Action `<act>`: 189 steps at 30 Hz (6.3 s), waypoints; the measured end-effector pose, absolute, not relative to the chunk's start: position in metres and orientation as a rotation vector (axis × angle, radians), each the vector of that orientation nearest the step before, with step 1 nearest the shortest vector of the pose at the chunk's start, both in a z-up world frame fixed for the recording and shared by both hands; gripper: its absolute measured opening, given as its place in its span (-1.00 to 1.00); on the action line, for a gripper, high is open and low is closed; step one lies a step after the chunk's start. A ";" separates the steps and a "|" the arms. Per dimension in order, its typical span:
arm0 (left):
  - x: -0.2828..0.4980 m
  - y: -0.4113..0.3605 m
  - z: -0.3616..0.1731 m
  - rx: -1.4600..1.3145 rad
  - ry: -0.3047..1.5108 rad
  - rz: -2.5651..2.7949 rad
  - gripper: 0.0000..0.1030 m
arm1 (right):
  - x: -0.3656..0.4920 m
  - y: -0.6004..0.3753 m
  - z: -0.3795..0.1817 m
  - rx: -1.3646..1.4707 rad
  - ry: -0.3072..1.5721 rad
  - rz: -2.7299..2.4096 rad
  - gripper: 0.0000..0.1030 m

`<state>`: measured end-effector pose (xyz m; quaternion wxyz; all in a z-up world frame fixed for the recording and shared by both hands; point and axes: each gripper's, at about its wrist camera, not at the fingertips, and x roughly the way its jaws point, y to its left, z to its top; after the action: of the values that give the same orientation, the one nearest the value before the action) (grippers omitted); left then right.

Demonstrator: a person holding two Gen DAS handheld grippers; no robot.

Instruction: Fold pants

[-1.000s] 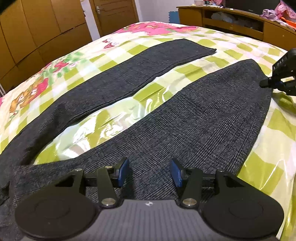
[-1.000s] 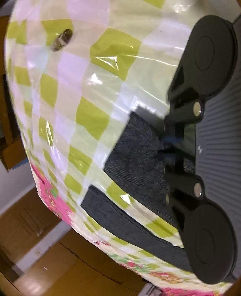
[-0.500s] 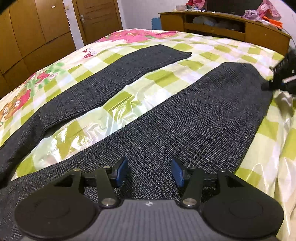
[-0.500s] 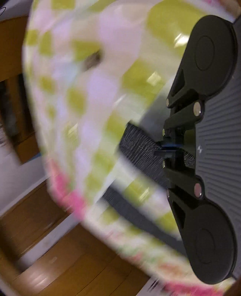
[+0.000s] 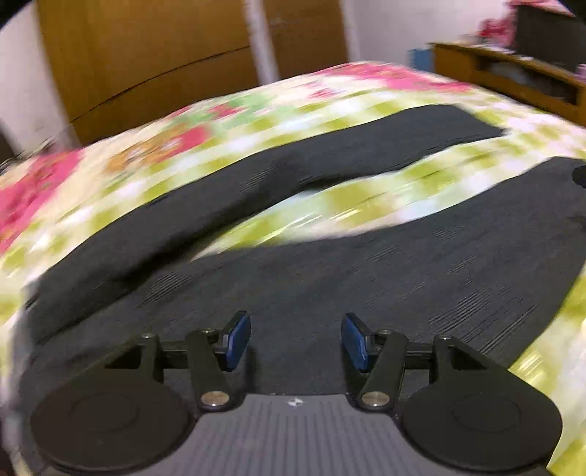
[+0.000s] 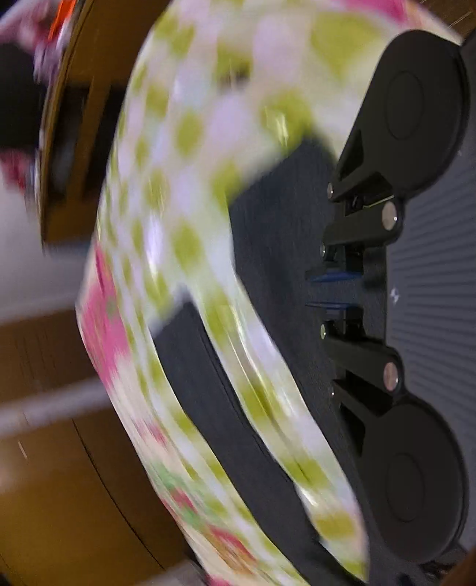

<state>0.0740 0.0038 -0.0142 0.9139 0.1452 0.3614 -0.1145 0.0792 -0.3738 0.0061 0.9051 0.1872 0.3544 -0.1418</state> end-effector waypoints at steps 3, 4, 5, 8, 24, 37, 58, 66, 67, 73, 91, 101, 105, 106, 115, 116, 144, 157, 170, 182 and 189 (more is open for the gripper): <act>0.069 0.055 -0.022 0.303 0.806 -0.100 0.36 | 0.098 -0.320 0.005 0.352 0.762 -0.134 -0.72; 0.068 0.073 -0.025 0.285 0.838 -0.074 0.43 | 0.105 -0.302 0.005 0.339 0.773 -0.082 -0.72; 0.067 0.087 -0.027 0.258 0.853 -0.060 0.51 | 0.110 -0.287 0.005 0.327 0.781 -0.041 -0.72; 0.065 0.117 -0.017 0.159 0.862 -0.059 0.52 | 0.127 -0.241 0.010 0.270 0.805 0.089 -0.72; 0.227 0.259 0.021 0.311 0.757 -0.038 0.78 | 0.302 -0.051 0.030 -0.397 0.803 0.558 -0.46; 0.315 0.306 -0.008 0.116 0.932 -0.121 0.78 | 0.430 -0.006 -0.009 -0.599 0.875 0.714 -0.16; 0.323 0.299 -0.003 0.174 0.940 -0.013 -0.39 | 0.430 0.005 -0.025 -0.567 0.934 0.711 -0.98; 0.274 0.287 0.034 0.163 0.849 -0.102 -0.54 | 0.388 -0.027 0.042 -0.423 0.807 0.718 -1.00; 0.264 0.286 0.037 0.168 0.838 -0.109 -0.54 | 0.376 -0.030 0.052 -0.411 0.790 0.731 -1.00; 0.256 0.294 0.036 0.130 0.838 -0.117 -0.49 | 0.318 -0.037 0.074 -0.469 0.777 0.777 -1.00; 0.341 0.304 -0.008 0.351 1.090 -0.319 0.40 | 0.446 0.053 -0.025 -0.731 0.976 0.907 -0.14; 0.347 0.290 -0.012 0.385 1.105 -0.340 0.03 | 0.473 0.043 -0.039 -0.703 1.092 0.945 -0.29; 0.340 0.286 -0.013 0.393 1.062 -0.314 -0.07 | 0.460 0.041 -0.038 -0.666 1.048 0.932 -0.89; 0.337 0.287 -0.011 0.389 1.051 -0.308 -0.15 | 0.455 0.040 -0.037 -0.669 1.030 0.920 -0.91; 0.294 0.288 0.030 0.380 0.936 -0.263 -0.57 | 0.409 0.010 0.031 -0.526 0.875 0.861 -0.93; 0.284 0.287 0.036 0.378 0.918 -0.267 -0.57 | 0.396 0.006 0.045 -0.517 0.853 0.867 -0.93; 0.041 0.307 -0.004 0.196 0.833 -0.112 -0.62 | 0.118 -0.002 0.004 -0.431 1.043 0.941 -0.92; 0.038 0.283 -0.007 0.421 0.792 -0.166 -0.19 | 0.082 0.009 0.014 -0.580 0.915 0.849 -0.82; 0.033 0.312 -0.009 0.341 0.732 -0.095 -0.16 | 0.060 0.149 0.006 -0.648 0.613 0.964 -0.45; 0.009 0.322 0.006 0.295 0.694 -0.116 -0.15 | 0.084 0.210 -0.034 -0.662 0.570 0.870 -0.99; 0.007 0.324 0.011 0.295 0.683 -0.110 -0.15 | 0.087 0.187 -0.006 -0.521 0.597 0.914 -0.86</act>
<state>0.0074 0.3237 0.0107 0.9301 0.1442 0.3336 -0.0535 0.0871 0.1872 -0.0062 0.8227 -0.2448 0.2805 0.4297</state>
